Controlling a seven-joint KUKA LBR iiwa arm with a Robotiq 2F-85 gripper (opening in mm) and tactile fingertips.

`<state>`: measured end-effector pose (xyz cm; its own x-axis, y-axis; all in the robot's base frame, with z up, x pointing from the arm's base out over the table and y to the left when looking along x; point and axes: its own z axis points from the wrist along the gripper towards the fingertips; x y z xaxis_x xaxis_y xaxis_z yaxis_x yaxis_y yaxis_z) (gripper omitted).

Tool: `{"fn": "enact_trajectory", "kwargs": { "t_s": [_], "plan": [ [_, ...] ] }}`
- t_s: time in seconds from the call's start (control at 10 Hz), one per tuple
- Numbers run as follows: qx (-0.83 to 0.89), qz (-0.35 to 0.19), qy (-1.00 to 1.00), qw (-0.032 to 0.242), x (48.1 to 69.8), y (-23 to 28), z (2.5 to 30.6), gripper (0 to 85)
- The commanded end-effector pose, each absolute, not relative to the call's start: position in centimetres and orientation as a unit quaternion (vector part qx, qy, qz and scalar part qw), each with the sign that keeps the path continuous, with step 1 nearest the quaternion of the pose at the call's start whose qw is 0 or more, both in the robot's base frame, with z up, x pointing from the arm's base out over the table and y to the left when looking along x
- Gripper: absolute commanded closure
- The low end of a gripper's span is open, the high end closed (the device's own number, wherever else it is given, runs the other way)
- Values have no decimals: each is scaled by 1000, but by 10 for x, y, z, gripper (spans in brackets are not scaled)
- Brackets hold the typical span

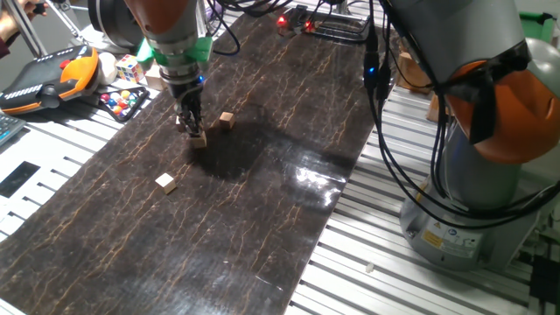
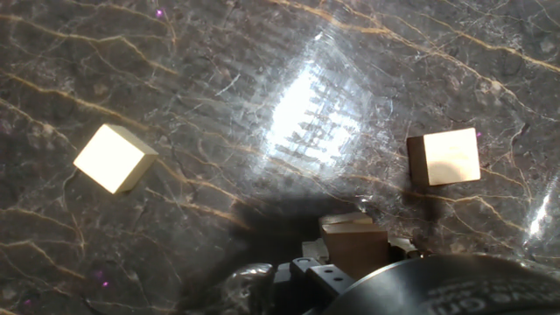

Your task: Stack the blocks in a vertical line of five

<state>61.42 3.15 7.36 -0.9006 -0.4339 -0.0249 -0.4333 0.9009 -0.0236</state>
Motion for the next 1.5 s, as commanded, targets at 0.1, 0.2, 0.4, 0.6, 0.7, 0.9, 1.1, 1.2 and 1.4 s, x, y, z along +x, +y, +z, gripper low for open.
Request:
{"fn": "enact_trajectory", "kwargs": {
  "t_s": [0.1,0.2,0.4,0.6,0.7,0.9,1.1,1.2,1.4],
  "plan": [
    [-222,-10,975,15,615,31,72,840],
    [-222,-8,975,15,616,31,71,840],
    [-222,-4,975,16,617,31,71,840],
    [-222,-3,975,15,617,31,70,840],
    [-222,-2,975,14,617,31,69,840],
    [-222,-3,975,12,617,30,69,843],
    [-222,-2,975,12,617,30,69,803],
    [-222,-2,975,13,616,31,68,733],
    [-222,-3,975,17,616,31,68,643]
  ]
}}
